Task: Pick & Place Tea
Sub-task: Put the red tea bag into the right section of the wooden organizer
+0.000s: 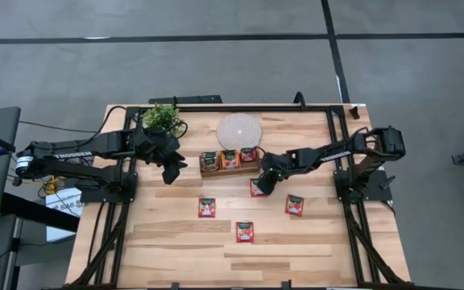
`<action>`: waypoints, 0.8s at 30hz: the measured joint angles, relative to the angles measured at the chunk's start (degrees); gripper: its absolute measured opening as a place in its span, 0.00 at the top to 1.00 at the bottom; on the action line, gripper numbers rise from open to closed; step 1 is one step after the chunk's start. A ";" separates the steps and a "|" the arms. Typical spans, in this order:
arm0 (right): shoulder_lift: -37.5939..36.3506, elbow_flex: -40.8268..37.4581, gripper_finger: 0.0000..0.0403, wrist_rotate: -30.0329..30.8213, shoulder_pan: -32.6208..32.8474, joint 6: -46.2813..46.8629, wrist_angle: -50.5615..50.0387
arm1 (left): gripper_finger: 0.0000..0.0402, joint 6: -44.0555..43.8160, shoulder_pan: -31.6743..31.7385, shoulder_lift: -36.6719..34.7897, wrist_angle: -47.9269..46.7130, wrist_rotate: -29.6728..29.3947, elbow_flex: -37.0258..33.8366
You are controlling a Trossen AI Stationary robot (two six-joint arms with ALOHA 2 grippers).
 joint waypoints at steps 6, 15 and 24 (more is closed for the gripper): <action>0.00 -0.01 0.71 0.37 2.93 -1.86 0.02 | 0.68 -0.02 0.00 0.00 0.04 0.00 0.00; -0.13 0.00 0.72 1.71 5.44 -2.13 0.00 | 0.68 -0.02 0.00 0.00 0.04 0.00 0.00; -0.13 5.69 0.77 1.46 5.65 -4.58 -5.16 | 0.68 0.00 0.00 0.00 0.04 0.00 0.00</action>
